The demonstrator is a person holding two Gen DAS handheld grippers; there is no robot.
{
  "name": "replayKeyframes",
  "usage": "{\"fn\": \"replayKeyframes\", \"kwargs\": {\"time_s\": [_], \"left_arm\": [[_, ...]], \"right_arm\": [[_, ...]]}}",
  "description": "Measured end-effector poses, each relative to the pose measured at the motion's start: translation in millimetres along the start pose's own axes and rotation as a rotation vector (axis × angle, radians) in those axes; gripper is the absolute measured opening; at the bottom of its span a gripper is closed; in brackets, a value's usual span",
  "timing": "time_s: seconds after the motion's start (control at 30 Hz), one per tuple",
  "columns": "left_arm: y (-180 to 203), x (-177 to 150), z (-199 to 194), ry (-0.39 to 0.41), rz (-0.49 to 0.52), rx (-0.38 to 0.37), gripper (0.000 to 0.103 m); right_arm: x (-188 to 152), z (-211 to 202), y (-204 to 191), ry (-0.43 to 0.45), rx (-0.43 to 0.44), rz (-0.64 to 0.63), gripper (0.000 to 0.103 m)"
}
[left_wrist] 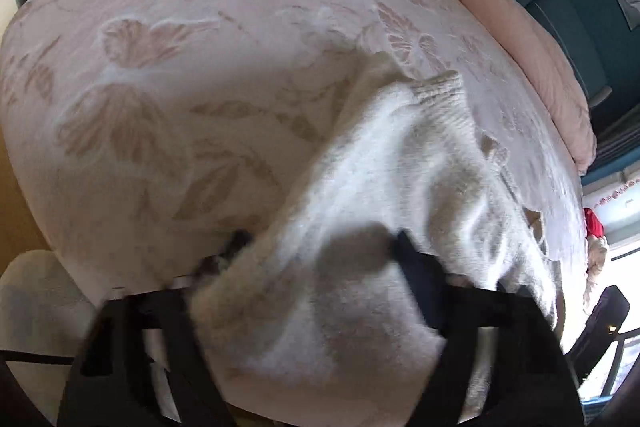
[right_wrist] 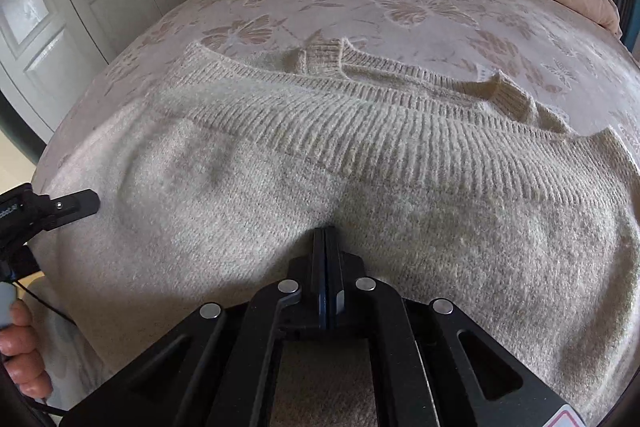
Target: Fold small clothes
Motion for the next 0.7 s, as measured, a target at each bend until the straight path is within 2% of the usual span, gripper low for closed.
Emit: {"fn": "replayKeyframes", "kwargs": {"time_s": [0.03, 0.07, 0.2, 0.33, 0.43, 0.53, 0.57, 0.63, 0.7], "left_arm": [[11, -1, -1, -0.043, -0.013, -0.042, 0.028], [21, 0, -8, -0.046, -0.023, -0.074, 0.024], [107, -8, -68, 0.047, 0.147, -0.198, 0.022], [200, -62, -107, 0.040, 0.335, -0.313, 0.022], [250, -124, -104, -0.030, 0.449, -0.356, 0.022], [272, -188, -73, -0.111, 0.540, -0.323, 0.024], [272, -210, -55, -0.142, 0.562, -0.293, 0.030], [264, -240, -20, -0.169, 0.591, -0.229, 0.034], [247, -257, 1, -0.198, 0.569, -0.177, 0.037]], "right_arm": [[0, -1, 0, 0.005, 0.006, 0.003, 0.003], [-1, -2, 1, 0.011, 0.016, 0.008, 0.003], [-3, -16, 7, 0.065, 0.098, 0.073, 0.003], [-24, -69, 32, 0.169, 0.192, 0.190, 0.003], [-61, -114, 67, 0.211, 0.166, 0.244, 0.004], [-105, -148, 109, 0.224, 0.095, 0.314, 0.005], [-119, -156, 122, 0.217, 0.060, 0.328, 0.006], [-144, -168, 146, 0.202, 0.005, 0.364, 0.007], [-161, -177, 163, 0.192, -0.006, 0.419, 0.012]]}}
Point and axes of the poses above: each gripper's, at about its wrist camera, not at the fingertips, and z roughly the way its jaws point, y to its right, x to its top, the point moved 9 cm from there along z, roughly the way its jaws point, and after that the axes turned 10 degrees about -z, right-handed, at the moved point
